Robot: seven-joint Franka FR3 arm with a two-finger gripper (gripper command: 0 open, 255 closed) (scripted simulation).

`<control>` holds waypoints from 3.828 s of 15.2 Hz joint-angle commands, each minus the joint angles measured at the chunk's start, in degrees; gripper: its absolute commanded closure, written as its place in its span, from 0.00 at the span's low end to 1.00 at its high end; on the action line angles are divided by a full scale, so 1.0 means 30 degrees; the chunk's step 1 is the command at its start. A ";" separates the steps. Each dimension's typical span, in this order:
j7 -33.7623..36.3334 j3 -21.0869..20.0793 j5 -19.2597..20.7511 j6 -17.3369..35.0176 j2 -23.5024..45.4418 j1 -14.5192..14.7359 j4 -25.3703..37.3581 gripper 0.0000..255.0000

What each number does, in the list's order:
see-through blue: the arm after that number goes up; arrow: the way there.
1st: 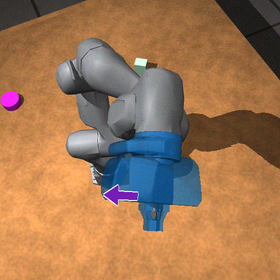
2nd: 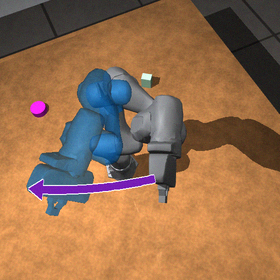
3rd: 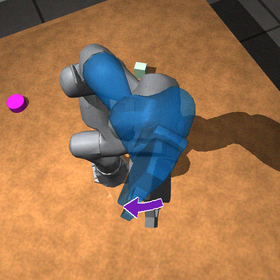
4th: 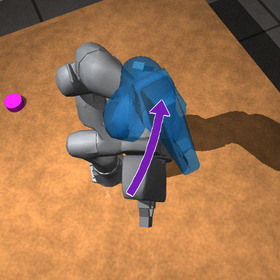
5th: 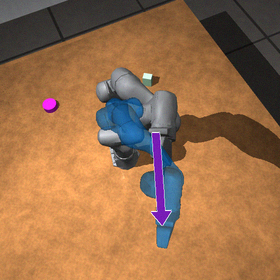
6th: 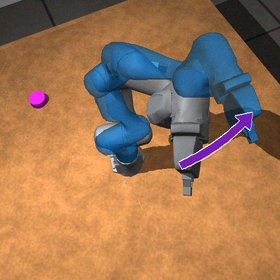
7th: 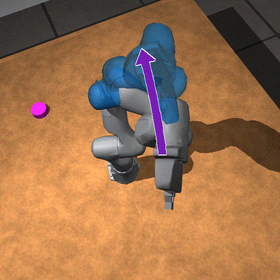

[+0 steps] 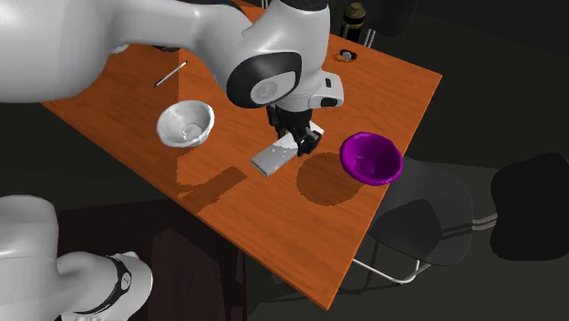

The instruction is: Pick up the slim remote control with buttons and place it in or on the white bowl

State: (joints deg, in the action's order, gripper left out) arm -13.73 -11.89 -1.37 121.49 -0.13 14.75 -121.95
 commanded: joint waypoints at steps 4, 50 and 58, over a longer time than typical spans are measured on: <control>0.1793 -0.1059 -0.0530 0.0402 -0.1696 0.1033 -0.2006 1.00; 1.2505 -0.7871 -0.1278 0.4397 -0.1476 0.5618 -0.5364 0.00; 1.1673 -0.7479 -0.2327 0.1748 -0.3292 0.5729 -0.4304 0.00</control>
State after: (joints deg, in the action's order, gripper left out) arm 21.58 -34.53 -8.17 127.75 -9.62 31.98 -135.42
